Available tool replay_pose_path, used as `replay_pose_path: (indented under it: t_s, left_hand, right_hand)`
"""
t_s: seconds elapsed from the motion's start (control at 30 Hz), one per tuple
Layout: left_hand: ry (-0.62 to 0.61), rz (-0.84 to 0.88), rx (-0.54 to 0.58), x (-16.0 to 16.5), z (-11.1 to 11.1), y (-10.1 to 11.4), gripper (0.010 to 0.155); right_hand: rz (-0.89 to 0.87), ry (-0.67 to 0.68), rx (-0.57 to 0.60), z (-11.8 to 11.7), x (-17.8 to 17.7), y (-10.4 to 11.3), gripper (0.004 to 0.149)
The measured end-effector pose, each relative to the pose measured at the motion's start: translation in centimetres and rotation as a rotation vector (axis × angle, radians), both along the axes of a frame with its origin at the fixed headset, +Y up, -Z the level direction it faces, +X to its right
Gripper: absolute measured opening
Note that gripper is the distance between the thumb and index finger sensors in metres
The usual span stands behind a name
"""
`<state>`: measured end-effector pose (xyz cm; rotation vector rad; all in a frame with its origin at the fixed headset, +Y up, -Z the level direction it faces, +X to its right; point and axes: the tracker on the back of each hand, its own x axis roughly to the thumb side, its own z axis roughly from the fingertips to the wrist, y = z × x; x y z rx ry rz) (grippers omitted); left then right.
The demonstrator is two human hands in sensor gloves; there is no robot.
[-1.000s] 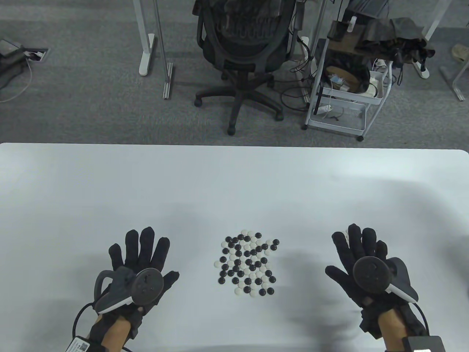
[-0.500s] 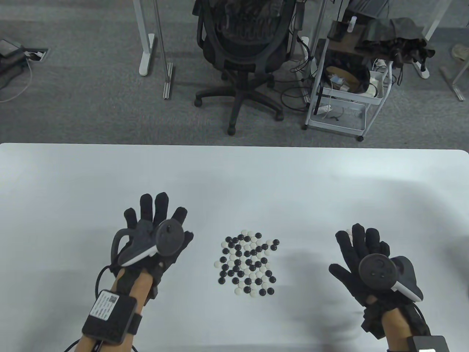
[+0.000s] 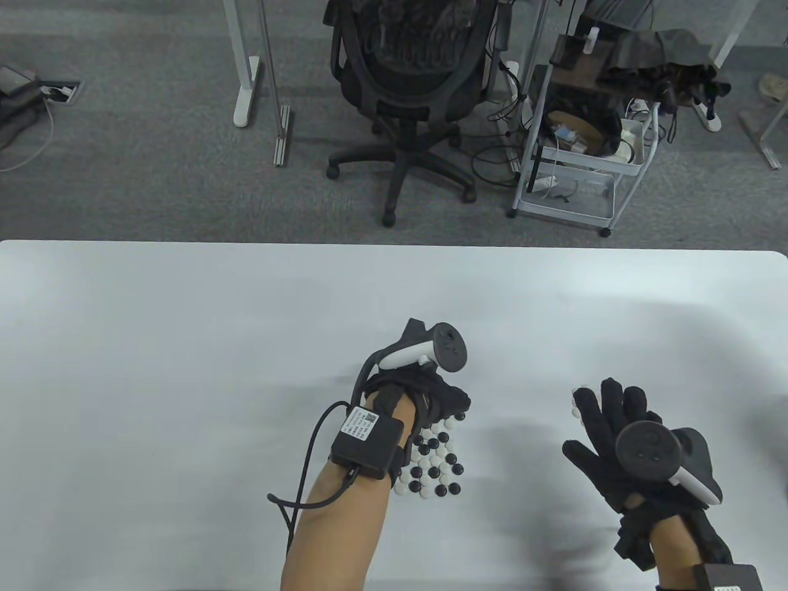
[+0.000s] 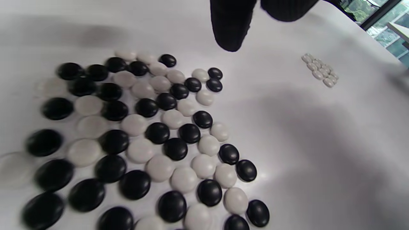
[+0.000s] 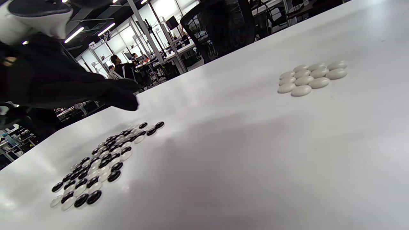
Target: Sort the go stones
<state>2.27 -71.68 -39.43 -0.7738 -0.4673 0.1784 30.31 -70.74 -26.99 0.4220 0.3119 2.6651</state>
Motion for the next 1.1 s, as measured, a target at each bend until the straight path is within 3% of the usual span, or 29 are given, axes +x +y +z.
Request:
replay_pose_path:
  t_s: [0.2,0.33,0.5,0.57,0.73,0.83,0.97,1.1]
  left_hand:
    - [0.008,-0.113,-0.053,2.2,-1.3,-3.5,0.058]
    - [0.126,-0.137,0.040,0.7,-2.9,-3.6,0.062]
    - [0.330,-0.196,0.026,-7.0,-4.4,-2.8,0.065]
    - [0.457,-0.288,-0.033,-12.5,-4.0,-2.1,0.066]
    - [0.710,-0.414,-0.136,-24.6,-0.5,-1.5,0.070]
    - [0.814,-0.411,-0.165,-29.3,1.7,-1.4,0.071]
    - [0.844,-0.417,-0.147,-31.3,3.2,-0.8,0.072]
    - [0.698,-0.276,-0.062,-27.6,2.4,1.2,0.069]
  right_hand:
    - [0.020,0.002,-0.022,-0.2,0.0,-0.2,0.079]
    - [0.015,0.000,-0.038,-0.2,0.3,-0.4,0.079]
    - [-0.003,0.004,-0.044,0.0,0.5,0.0,0.079]
    - [-0.008,0.008,-0.040,0.1,0.5,0.2,0.079]
    - [-0.015,0.012,-0.032,0.2,0.4,0.5,0.079]
    - [-0.007,0.020,-0.034,0.4,0.1,0.6,0.079]
    - [0.004,0.024,-0.031,0.4,-0.2,0.6,0.079]
    - [0.006,0.026,-0.033,0.5,-0.3,0.6,0.079]
